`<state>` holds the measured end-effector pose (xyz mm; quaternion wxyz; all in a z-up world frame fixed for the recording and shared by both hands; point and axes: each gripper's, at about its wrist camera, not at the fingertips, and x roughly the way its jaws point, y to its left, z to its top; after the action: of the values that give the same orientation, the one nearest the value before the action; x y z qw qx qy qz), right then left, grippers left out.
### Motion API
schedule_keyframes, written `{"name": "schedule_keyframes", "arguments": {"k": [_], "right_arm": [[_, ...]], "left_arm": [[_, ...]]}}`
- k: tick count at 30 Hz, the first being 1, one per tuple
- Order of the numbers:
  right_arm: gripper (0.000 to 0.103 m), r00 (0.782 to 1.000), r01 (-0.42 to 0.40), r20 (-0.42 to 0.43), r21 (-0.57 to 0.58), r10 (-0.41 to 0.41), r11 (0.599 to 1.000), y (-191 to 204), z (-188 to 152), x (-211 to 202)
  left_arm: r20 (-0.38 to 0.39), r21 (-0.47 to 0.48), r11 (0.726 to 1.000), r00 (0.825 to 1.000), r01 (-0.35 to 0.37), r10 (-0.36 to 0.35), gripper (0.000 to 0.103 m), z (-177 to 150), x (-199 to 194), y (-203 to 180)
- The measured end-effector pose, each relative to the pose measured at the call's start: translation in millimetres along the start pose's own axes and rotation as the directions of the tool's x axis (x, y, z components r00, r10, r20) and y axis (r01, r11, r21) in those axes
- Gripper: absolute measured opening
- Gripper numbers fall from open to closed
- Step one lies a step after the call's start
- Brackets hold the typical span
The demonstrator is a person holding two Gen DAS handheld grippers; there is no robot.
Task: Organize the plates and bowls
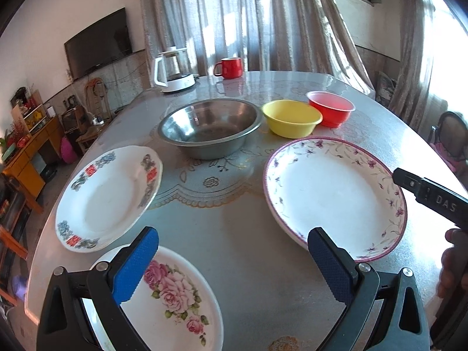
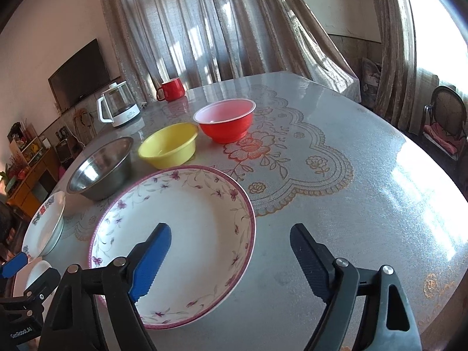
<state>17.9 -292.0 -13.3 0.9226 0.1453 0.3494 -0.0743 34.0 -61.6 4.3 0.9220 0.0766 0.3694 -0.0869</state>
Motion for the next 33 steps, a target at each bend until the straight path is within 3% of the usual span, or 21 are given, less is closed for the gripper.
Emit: {"name": "schedule_keyframes", "arguments": {"k": [6, 11, 14, 16, 18, 24, 27, 28, 33], "right_arm": [[0.063, 0.998, -0.028, -0.061, 0.036, 0.031, 0.999, -14, 1, 18], [0.044, 0.991, -0.075, -0.109, 0.072, 0.082, 0.995, -24, 1, 33], [0.037, 0.987, -0.099, -0.123, 0.072, 0.107, 0.993, -25, 1, 37], [0.033, 0.984, -0.111, -0.135, 0.068, 0.119, 0.991, -25, 0, 41], [0.031, 0.981, -0.119, -0.147, 0.066, 0.128, 0.991, -24, -1, 44], [0.03, 0.977, -0.147, -0.152, 0.019, 0.148, 0.989, -20, 0, 46], [0.03, 0.976, -0.157, -0.156, -0.01, 0.153, 0.988, -17, 0, 47], [0.03, 0.976, -0.155, -0.155, -0.017, 0.151, 0.988, -16, -1, 47], [0.03, 0.975, -0.161, -0.158, -0.029, 0.155, 0.986, -16, -1, 46]], "left_arm": [[-0.079, -0.04, 0.995, 0.992, 0.095, -0.098, 0.103, 14, 22, 3], [-0.11, -0.094, 0.99, 0.987, 0.104, -0.114, 0.101, 24, 36, 10], [-0.131, -0.103, 0.984, 0.978, 0.147, -0.16, 0.092, 30, 44, 9], [-0.157, -0.086, 0.983, 0.973, 0.16, -0.172, 0.069, 33, 53, 4], [-0.184, -0.076, 0.978, 0.961, 0.194, -0.205, 0.056, 34, 62, -2], [-0.253, -0.098, 0.966, 0.933, 0.239, -0.257, 0.04, 30, 88, -13], [-0.247, -0.108, 0.963, 0.931, 0.248, -0.267, 0.037, 31, 88, -12], [-0.247, -0.113, 0.961, 0.93, 0.252, -0.273, 0.028, 31, 89, -12], [-0.232, -0.104, 0.963, 0.936, 0.247, -0.266, 0.027, 29, 87, -12]]}}
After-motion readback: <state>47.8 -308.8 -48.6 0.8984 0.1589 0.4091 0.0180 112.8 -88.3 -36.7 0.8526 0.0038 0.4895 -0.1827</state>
